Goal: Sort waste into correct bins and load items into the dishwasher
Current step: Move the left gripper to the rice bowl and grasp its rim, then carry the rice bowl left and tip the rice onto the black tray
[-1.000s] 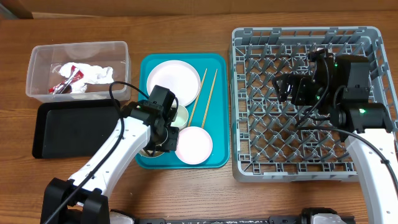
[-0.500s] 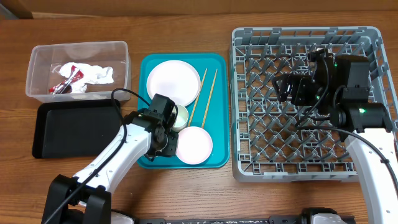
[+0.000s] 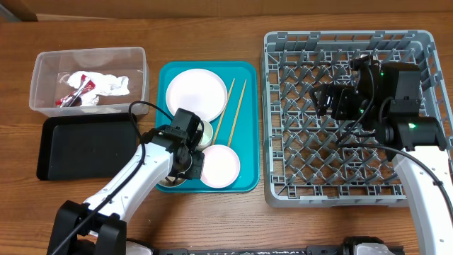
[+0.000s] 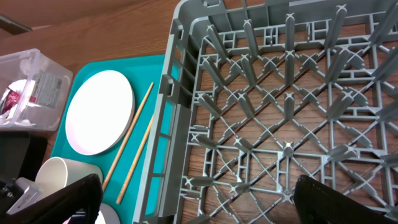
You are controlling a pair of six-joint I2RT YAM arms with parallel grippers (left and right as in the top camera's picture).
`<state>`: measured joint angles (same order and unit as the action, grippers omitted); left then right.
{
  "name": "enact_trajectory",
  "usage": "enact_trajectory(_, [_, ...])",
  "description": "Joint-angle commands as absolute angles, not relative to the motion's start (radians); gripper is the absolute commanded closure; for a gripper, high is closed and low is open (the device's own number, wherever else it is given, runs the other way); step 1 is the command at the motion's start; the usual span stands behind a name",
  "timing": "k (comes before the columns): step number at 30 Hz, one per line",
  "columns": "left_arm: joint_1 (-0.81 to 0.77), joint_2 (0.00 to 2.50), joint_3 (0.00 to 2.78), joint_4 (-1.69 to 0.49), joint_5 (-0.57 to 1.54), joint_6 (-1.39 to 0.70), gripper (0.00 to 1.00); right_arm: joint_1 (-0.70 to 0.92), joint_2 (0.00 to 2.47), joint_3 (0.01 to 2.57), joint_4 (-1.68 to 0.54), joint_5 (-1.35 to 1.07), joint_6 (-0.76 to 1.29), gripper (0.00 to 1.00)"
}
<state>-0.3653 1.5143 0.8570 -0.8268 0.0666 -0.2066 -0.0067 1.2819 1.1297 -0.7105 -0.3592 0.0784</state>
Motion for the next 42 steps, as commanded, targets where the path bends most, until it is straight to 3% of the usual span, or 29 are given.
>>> enact_trajectory(1, [-0.36,1.516,0.874,-0.875,0.049,-0.214,0.96,-0.012,1.282,1.149,-0.705,-0.36,0.081,0.0])
enact_trajectory(13, [-0.343,1.516,1.174,-1.131,0.05,-0.207,0.96,-0.012,1.282,1.149,-0.705,-0.36,0.081,0.0])
enact_trajectory(18, [-0.258,1.516,1.286,-1.225,0.064,-0.181,0.96,-0.012,1.282,1.149,-0.705,-0.36,0.081,0.0])
enact_trajectory(23, [-0.023,1.516,1.311,-1.214,0.271,-0.052,0.96,-0.012,1.282,1.149,-0.705,-0.36,0.081,0.0])
enact_trajectory(27, [0.261,1.516,1.302,-1.153,0.543,0.065,0.96,-0.012,1.282,1.149,-0.7,-0.36,0.081,0.0])
enact_trajectory(32, [0.46,1.517,1.265,-1.065,0.739,0.084,0.96,-0.012,1.282,1.149,-0.698,-0.361,0.081,0.0])
enact_trajectory(42, [0.678,1.517,1.084,-0.844,1.008,0.06,0.96,-0.012,1.282,1.149,-0.698,-0.361,0.081,0.0])
